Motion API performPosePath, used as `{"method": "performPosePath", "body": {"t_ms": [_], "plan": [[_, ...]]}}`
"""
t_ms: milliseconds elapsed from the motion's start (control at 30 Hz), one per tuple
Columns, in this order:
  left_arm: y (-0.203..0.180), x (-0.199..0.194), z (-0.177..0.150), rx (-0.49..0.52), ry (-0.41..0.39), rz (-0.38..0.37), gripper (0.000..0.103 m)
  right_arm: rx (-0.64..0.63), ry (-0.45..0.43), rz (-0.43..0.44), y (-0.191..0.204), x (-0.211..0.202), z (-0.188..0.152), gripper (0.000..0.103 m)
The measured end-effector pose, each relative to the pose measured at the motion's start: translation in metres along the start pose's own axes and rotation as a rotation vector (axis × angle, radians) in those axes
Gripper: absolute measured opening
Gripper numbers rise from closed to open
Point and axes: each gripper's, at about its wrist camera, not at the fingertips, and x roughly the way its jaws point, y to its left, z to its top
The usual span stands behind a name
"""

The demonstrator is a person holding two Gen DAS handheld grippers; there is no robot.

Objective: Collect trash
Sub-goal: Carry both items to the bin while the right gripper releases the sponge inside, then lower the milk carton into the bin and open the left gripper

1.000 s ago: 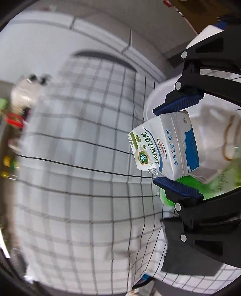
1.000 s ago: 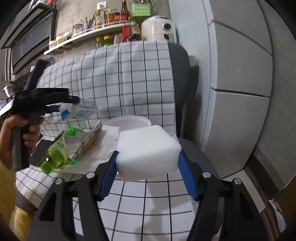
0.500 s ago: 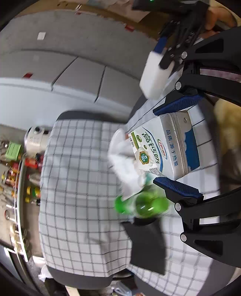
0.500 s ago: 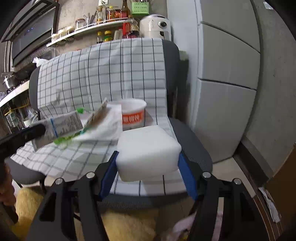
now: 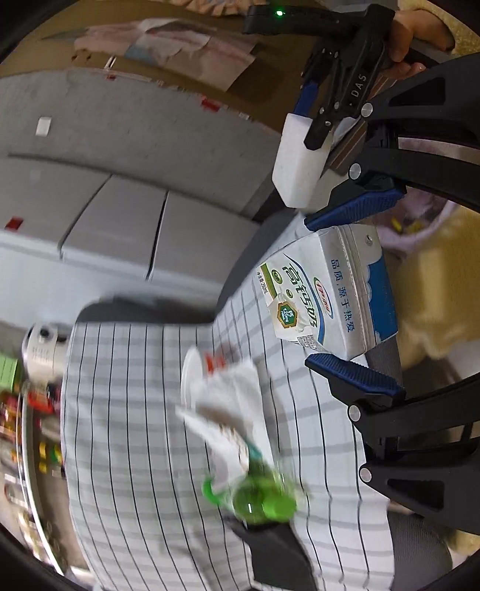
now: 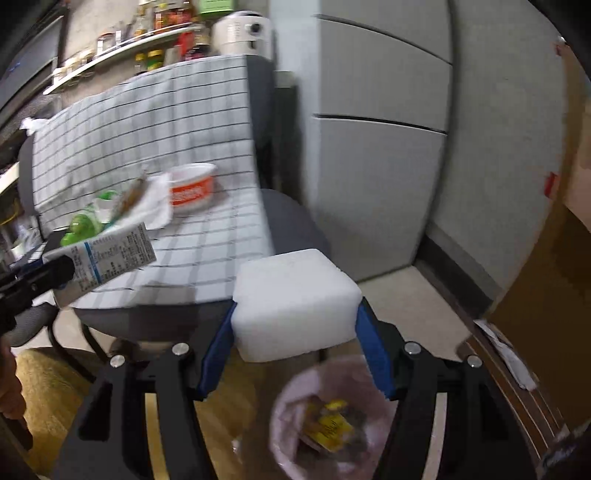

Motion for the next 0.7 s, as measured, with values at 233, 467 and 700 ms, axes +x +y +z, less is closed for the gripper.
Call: {"method": "performPosePath", "body": {"t_ms": [233, 467, 700], "plan": [[-0.049, 0.033, 0.001, 0.063, 0.049, -0.125, 0.068, 0.049, 0.041, -0.106, -0.043, -0.006, -0.028, 0.064], [-0.092, 0.062, -0.020, 0.129, 0.106, -0.211, 0.068, 0.128, 0.111, -0.126, -0.071, 0.011, -0.056, 0.071], [-0.088, 0.069, -0.024, 0.123, 0.135, -0.203, 0.068, 0.184, 0.164, -0.141, -0.081, 0.023, -0.062, 0.073]]}}
